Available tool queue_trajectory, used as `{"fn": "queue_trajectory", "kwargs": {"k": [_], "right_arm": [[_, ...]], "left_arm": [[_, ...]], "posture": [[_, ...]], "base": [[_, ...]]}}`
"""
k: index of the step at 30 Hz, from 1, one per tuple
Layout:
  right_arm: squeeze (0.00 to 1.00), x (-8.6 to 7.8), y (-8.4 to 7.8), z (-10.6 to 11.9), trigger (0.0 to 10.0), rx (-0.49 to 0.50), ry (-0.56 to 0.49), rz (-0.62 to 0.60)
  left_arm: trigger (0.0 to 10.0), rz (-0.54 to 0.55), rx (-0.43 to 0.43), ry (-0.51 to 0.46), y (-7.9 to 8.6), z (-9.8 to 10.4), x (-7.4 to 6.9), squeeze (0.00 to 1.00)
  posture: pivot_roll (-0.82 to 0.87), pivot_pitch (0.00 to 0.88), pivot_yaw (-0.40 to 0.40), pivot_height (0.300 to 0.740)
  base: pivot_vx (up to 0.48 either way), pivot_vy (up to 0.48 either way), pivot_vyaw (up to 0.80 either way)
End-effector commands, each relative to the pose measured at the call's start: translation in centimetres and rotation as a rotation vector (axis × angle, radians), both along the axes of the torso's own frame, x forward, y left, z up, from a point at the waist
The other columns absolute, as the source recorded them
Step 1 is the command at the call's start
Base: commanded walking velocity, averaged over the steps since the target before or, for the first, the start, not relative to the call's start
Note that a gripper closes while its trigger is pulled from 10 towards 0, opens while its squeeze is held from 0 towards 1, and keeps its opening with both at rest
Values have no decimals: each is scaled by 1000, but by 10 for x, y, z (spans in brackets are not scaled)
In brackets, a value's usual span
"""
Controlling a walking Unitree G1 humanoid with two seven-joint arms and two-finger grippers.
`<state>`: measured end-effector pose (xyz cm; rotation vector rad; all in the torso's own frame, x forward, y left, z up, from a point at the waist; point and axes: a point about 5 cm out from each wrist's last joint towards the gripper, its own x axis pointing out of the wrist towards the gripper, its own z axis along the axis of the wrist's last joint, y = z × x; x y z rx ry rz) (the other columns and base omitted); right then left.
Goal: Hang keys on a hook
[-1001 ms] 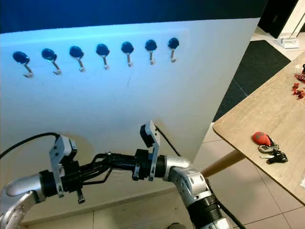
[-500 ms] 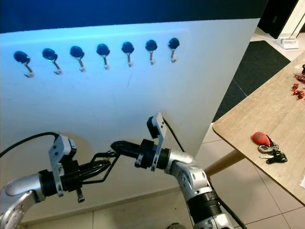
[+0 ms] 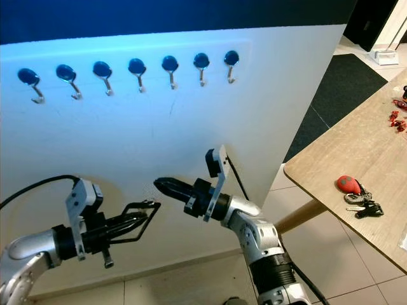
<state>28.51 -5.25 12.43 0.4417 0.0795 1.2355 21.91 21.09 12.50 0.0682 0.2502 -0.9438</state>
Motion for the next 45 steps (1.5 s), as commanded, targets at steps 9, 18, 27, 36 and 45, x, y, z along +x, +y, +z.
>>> {"fn": "queue_trajectory", "kwargs": {"k": [9, 18, 27, 36, 45], "right_arm": [[0, -1, -25, -33, 10000, -101, 86, -82], [0, -4, -31, -48, 10000, -138, 127, -95], [0, -12, -53, -96, 10000, -326, 250, -183], [0, -25, -81, -136, 10000, -523, 382, -340], [0, -40, -101, -160, 10000, -624, 497, -501]], "left_arm": [[10000, 110, 83, -68, 33, 16, 2, 0], [10000, 134, 86, -107, 46, 29, -2, 0], [10000, 16, -23, -168, 45, 60, -20, 0], [10000, -46, -183, -345, 41, 99, -29, 0], [10000, -44, -281, -424, 31, 108, -23, 0]], "posture": [[-14, 85, -25, 740], [-13, 84, -23, 740], [-7, 77, -27, 740], [0, 69, -33, 740], [4, 67, -30, 740]], "base": [[0, 0, 0], [0, 0, 0], [0, 0, 0], [0, 0, 0], [0, 0, 0]]}}
